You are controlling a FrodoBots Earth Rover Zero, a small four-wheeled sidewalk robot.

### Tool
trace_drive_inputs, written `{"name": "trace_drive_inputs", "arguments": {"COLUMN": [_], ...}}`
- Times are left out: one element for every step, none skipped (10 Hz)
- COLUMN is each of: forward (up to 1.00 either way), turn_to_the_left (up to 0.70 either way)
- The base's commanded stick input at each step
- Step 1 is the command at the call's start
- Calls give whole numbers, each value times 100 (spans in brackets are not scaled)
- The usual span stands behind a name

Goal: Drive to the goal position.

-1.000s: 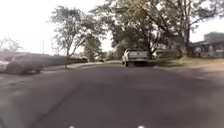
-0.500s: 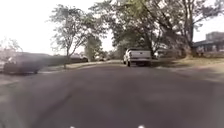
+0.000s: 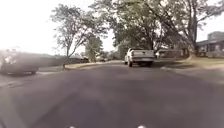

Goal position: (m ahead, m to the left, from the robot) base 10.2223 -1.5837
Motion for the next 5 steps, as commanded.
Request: {"name": "trace_drive_inputs", "arguments": {"forward": [100,100,100,100,100], "turn_to_the_left": [-1,-1,-1,-1,-1]}}
